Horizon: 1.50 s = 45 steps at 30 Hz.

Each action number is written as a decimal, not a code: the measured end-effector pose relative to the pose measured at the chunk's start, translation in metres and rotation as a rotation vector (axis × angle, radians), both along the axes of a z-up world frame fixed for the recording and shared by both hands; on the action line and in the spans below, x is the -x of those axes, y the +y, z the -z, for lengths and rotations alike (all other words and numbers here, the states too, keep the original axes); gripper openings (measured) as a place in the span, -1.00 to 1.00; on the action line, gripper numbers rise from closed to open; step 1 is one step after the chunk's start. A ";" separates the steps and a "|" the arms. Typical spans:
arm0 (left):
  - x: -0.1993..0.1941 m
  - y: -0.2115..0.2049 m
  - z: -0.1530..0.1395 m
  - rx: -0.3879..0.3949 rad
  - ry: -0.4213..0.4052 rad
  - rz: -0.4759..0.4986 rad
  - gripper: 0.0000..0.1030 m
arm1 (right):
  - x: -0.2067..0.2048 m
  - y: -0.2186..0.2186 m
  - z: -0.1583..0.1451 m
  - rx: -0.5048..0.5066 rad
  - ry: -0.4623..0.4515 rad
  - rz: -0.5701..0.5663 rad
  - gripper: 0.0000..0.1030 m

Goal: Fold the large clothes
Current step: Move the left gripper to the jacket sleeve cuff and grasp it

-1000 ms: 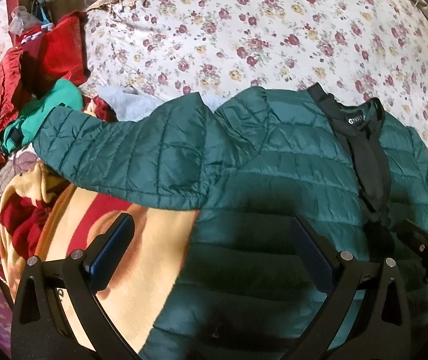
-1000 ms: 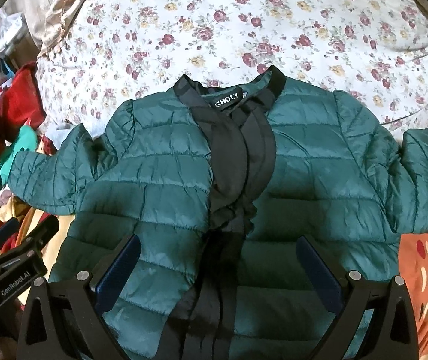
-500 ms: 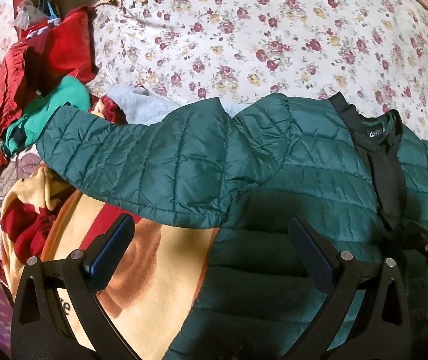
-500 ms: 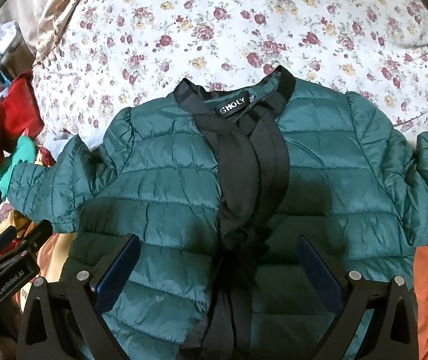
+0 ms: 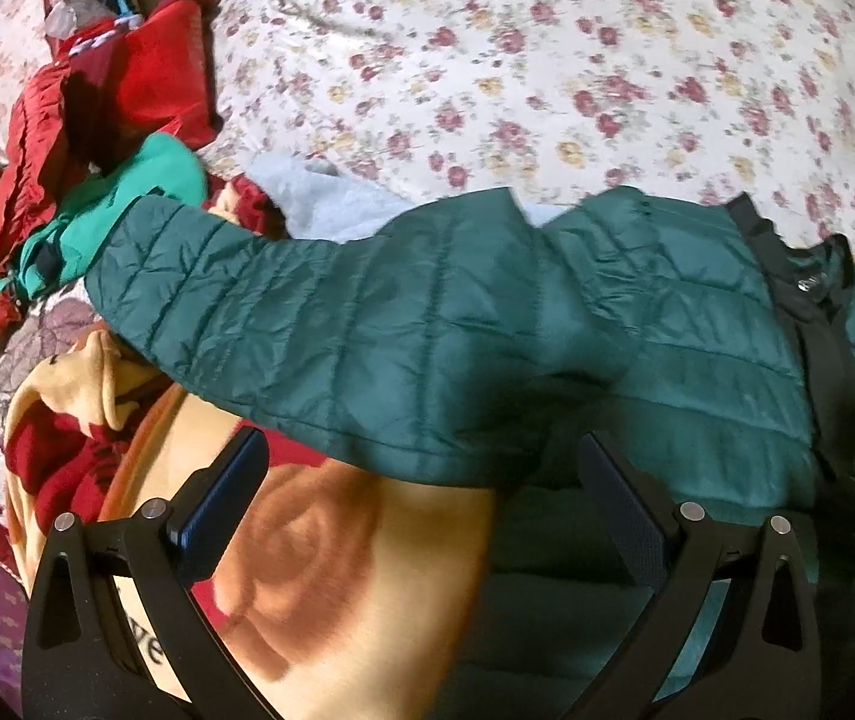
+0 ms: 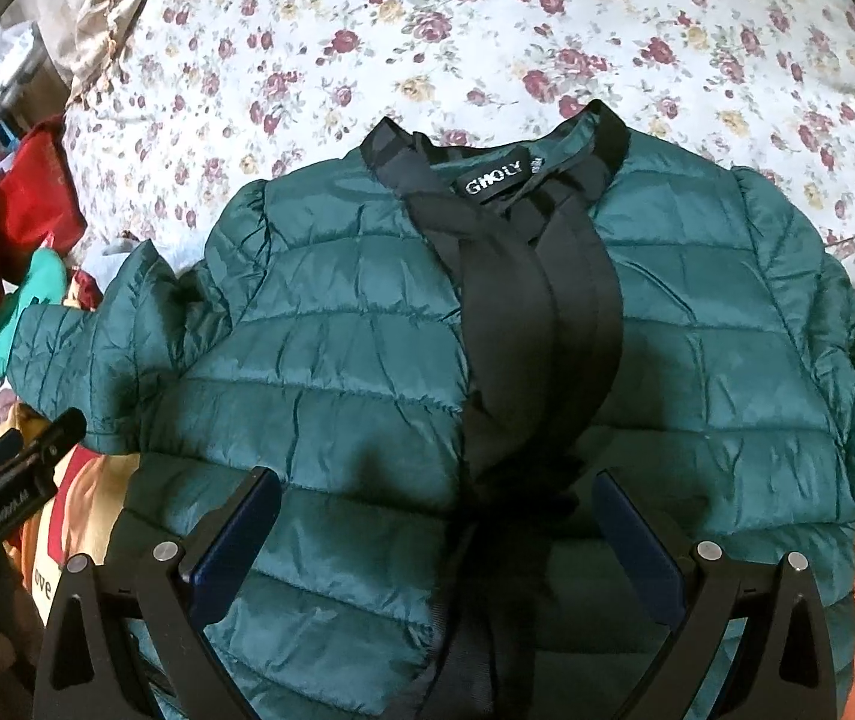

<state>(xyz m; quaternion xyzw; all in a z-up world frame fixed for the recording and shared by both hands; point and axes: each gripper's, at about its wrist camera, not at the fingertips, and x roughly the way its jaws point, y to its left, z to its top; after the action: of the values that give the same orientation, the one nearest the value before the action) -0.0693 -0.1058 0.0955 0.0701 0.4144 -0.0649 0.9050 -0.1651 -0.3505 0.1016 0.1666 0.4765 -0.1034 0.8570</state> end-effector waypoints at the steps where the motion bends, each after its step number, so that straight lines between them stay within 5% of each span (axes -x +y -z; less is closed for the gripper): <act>1: -0.004 0.005 0.000 -0.002 0.000 -0.011 0.99 | 0.000 0.000 0.000 -0.001 0.000 -0.002 1.00; 22: -0.155 0.190 0.001 0.018 0.025 -0.432 0.92 | 0.004 0.013 -0.002 -0.041 -0.028 -0.019 1.00; 28: -0.187 0.220 0.028 0.064 0.105 -0.479 0.47 | -0.001 0.019 0.005 -0.035 0.002 -0.038 0.99; 31: -0.191 0.230 0.035 0.126 0.099 -0.480 0.43 | -0.002 0.021 0.010 -0.038 0.015 -0.044 0.99; 35: -0.187 0.225 0.029 0.140 0.077 -0.429 -0.65 | -0.002 0.023 0.014 -0.053 0.024 -0.047 1.00; 45: -0.121 0.192 -0.029 0.197 -0.045 -0.282 -0.83 | 0.005 0.023 0.006 -0.061 0.006 -0.050 1.00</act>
<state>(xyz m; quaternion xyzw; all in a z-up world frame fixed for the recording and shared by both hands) 0.0518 0.0863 0.1249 -0.0764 0.3915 0.0237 0.9167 -0.1706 -0.3275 0.0957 0.1805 0.4862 -0.0681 0.8523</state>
